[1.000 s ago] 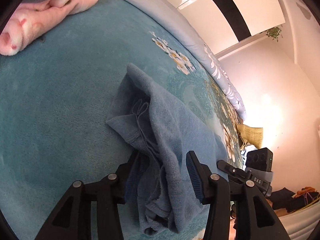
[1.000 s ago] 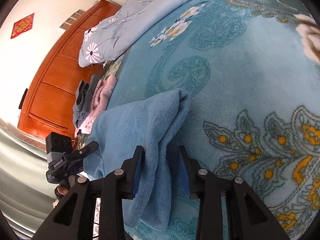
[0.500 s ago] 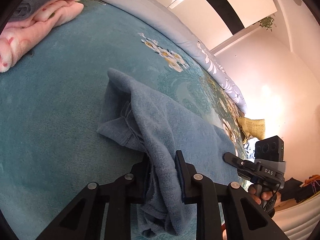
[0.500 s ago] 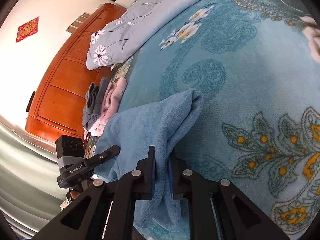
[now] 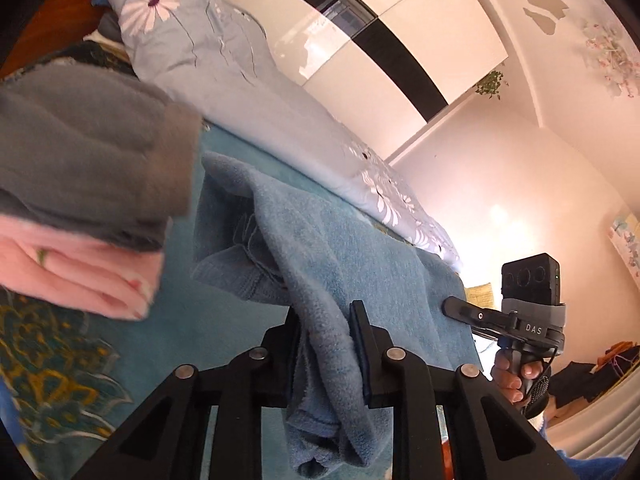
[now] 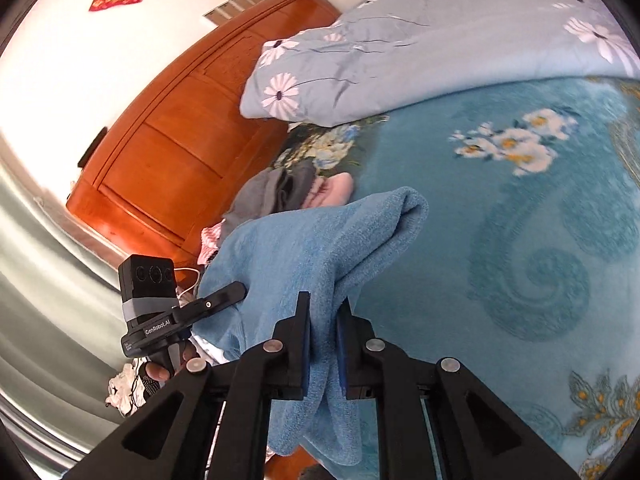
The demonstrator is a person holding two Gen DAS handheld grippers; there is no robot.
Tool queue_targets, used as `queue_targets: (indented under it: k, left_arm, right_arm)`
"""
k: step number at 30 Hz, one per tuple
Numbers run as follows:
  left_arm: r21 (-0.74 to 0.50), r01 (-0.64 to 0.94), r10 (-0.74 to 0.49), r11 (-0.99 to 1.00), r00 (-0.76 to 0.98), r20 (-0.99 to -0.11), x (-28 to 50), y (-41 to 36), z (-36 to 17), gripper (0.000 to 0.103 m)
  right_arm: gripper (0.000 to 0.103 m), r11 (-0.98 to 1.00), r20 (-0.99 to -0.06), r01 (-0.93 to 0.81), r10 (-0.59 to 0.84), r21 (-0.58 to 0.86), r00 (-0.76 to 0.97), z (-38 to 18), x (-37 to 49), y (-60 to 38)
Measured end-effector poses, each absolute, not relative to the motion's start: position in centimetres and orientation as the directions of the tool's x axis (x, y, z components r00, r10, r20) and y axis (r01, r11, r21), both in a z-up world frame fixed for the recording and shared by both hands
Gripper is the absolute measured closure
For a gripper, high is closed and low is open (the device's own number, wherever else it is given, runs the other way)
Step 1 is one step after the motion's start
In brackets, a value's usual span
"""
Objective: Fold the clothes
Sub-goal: 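Lift the folded sweatshirt with both grippers, then carry the sweatshirt with both grippers and lay it on the grey and pink stack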
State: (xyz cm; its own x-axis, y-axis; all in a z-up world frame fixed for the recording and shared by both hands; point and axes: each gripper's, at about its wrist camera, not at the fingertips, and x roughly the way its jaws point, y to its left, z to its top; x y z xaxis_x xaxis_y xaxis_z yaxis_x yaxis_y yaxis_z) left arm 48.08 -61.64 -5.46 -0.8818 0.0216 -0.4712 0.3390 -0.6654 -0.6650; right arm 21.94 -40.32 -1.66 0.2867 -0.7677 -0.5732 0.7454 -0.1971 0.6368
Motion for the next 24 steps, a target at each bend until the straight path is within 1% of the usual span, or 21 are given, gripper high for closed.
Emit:
queue_targets:
  k: [6, 10, 13, 17, 22, 24]
  left_arm:
    - [-0.572, 0.438, -0.151, -0.694, -0.865, -0.479, 53.0, -70.1, -1.1, 0.078]
    - [-0.577, 0.492, -0.217, -0.651, -0.850, -0.480, 55.5, -76.3, -0.8, 0.078]
    - [-0.585, 0.512, -0.236, -0.629, -0.843, -0.483, 57.3, -80.1, -1.6, 0.078]
    - [-0.602, 0.528, -0.253, -0.600, -0.838, -0.483, 57.6, -83.9, -3.8, 0.078]
    - [-0.614, 0.562, -0.244, -0.555, -0.815, -0.526, 58.0, -86.0, -7.6, 0.077]
    - [-0.633, 0.558, -0.232, -0.537, -0.819, -0.525, 58.3, -86.5, -9.3, 0.074]
  right_arm:
    - [0.092, -0.071, -0.551, 0.806, -0.765, 0.588, 0.334, 1.8, 25.8, -51.4]
    - [0.092, -0.036, -0.537, 0.810, -0.766, 0.585, 0.354, 1.8, 27.5, -58.1]
    - [0.092, -0.009, -0.538, 0.824, -0.762, 0.567, 0.361, 1.0, 28.5, -62.0]
    - [0.092, 0.010, -0.535, 0.830, -0.760, 0.557, 0.368, -1.1, 29.1, -65.0]
    - [0.092, -0.016, -0.561, 0.831, -0.744, 0.557, 0.362, -4.4, 29.1, -67.4]
    - [0.092, -0.026, -0.559, 0.820, -0.743, 0.572, 0.367, -5.5, 28.6, -67.6]
